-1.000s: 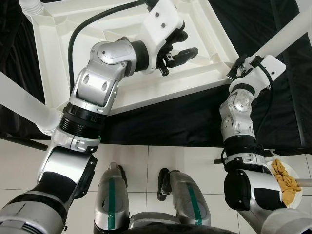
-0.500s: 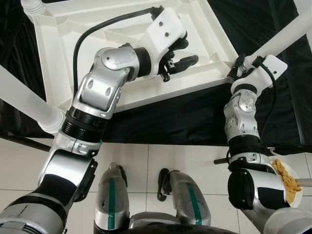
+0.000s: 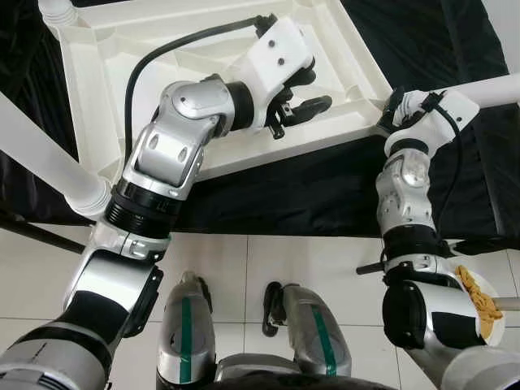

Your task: Building children table

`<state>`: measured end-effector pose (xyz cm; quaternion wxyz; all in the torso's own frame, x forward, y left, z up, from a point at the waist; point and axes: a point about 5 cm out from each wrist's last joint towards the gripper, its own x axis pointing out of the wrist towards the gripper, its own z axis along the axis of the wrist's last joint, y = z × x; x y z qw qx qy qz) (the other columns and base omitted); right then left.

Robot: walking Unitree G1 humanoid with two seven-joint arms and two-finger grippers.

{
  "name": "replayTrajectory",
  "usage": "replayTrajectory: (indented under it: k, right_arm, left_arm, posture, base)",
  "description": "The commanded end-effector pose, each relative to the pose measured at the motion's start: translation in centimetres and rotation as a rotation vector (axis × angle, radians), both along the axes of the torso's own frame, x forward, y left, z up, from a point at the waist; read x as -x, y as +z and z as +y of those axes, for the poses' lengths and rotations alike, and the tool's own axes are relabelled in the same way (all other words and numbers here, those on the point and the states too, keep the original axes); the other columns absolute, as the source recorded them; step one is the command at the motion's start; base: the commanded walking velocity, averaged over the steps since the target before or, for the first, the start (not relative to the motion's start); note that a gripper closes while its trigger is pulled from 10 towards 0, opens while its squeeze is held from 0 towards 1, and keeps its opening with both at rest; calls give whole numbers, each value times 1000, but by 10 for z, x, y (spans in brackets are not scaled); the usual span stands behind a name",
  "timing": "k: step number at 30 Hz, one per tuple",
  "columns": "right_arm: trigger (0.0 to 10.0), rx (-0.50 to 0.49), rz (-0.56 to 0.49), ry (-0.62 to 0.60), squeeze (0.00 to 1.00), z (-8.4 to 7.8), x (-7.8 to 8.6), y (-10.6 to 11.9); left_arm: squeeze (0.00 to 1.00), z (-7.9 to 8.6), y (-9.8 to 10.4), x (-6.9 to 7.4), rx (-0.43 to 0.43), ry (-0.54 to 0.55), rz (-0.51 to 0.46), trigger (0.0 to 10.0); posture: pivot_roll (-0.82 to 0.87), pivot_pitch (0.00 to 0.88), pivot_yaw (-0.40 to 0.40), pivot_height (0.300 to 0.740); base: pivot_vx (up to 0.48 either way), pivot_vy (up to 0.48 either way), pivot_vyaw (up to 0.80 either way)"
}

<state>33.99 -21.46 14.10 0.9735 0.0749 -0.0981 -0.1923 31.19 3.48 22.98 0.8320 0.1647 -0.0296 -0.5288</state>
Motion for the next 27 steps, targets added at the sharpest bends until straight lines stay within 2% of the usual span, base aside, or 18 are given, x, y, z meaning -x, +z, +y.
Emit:
replayTrajectory:
  k: [1,6,17,18,19,27]
  right_arm:
    - [0,25,-62,35,0,-2,-1,12]
    - [0,24,-95,55,0,-6,-3,19]
    - [0,14,-80,73,0,-9,-6,20]
    - [3765,13,-65,83,0,-9,-7,20]
    - [10000,25,-39,105,0,-8,-9,20]
    - [10000,76,26,182,0,-9,-12,21]
  left_arm:
    - [0,-2,0,0,7,49,-20,10000]
    - [0,-3,0,0,10,51,-21,10000]
    - [0,-1,1,-2,6,61,-26,10000]
    - [0,-1,0,-2,3,62,-26,10000]
    - [0,0,0,-2,1,63,-26,10000]
    - [0,1,-2,-2,-4,66,-24,10000]
  posture:
    - [58,67,-42,740]
    - [58,66,-46,740]
    - [59,70,-42,740]
    - [61,71,-42,740]
    - [60,73,-42,740]
    - [58,77,-42,740]
  base:
    - [0,0,0]
    - [0,0,0]
    - [0,0,0]
    - [0,0,0]
    - [0,0,0]
    - [0,0,0]
